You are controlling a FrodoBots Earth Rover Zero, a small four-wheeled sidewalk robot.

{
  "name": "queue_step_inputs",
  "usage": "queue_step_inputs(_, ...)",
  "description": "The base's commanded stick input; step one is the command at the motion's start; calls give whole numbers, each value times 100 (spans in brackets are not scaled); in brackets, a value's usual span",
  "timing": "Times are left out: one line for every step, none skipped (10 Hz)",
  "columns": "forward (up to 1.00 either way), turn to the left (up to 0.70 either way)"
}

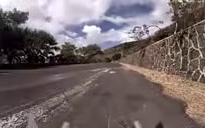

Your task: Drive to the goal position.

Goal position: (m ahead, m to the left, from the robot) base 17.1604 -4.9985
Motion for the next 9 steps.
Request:
queue_step_inputs(50, -23)
queue_step_inputs(50, -20)
queue_step_inputs(50, 0)
queue_step_inputs(50, 0)
queue_step_inputs(50, 0)
queue_step_inputs(50, 0)
queue_step_inputs(50, 0)
queue_step_inputs(50, 0)
queue_step_inputs(50, 0)
